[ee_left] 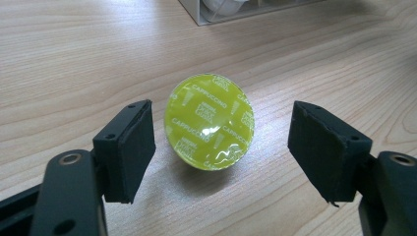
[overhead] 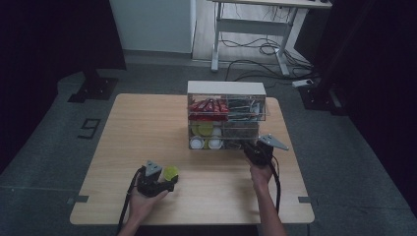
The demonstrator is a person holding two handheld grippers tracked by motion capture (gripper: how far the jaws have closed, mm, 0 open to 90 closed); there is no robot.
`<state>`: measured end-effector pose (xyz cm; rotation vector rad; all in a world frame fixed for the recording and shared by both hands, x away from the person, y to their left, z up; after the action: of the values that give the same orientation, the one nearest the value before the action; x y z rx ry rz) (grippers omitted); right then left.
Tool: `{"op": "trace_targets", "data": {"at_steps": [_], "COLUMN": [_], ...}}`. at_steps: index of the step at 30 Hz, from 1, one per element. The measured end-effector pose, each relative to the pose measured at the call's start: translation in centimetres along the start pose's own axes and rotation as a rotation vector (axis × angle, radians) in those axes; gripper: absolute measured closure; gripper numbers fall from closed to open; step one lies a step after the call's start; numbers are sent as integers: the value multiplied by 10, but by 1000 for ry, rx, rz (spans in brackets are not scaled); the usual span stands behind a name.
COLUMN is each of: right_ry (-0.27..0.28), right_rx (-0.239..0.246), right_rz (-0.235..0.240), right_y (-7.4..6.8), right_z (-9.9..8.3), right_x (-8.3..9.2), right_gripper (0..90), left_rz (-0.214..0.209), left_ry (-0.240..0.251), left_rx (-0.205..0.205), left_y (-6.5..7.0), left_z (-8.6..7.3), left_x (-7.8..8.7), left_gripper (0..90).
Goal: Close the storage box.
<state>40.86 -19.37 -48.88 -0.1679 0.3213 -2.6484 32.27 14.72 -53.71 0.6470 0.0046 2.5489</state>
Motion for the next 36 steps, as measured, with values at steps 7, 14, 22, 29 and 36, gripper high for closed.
{"op": "trace_targets", "data": {"at_steps": [7, 14, 22, 29, 36], "right_ry": [-17, -37, -52, -75, -85], "right_rx": [9, 19, 18, 15, 20], "right_rz": [5, 3, -8, -16, -20], "right_y": [-3, -3, 0, 2, 4], "right_z": [-5, -11, -15, -20, -23], "right_x": [2, 4, 6, 7, 8], "right_gripper": [885, 882, 881, 882, 879], "left_rz": [2, 0, -2, -3, -5], "left_ry": [10, 6, -1, -9, -13], "left_rx": [6, 8, 11, 12, 11], "left_y": [-3, -4, -5, -5, -5], "left_z": [2, 2, 2, 1, 0], "left_x": [3, 4, 4, 2, 2], "left_gripper": [261, 262, 261, 261, 261]}}
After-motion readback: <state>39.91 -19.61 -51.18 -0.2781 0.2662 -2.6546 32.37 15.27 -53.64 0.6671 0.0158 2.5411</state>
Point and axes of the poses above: each handheld gripper's, and its own axes: x roughly backward along the jaws, z roughly out of its top, y roughly to its right, the point moved 3 cm from there along -x, roughly forward along the jaws, and after that the axes turned 13 degrees about y, right-handed, at the moved point
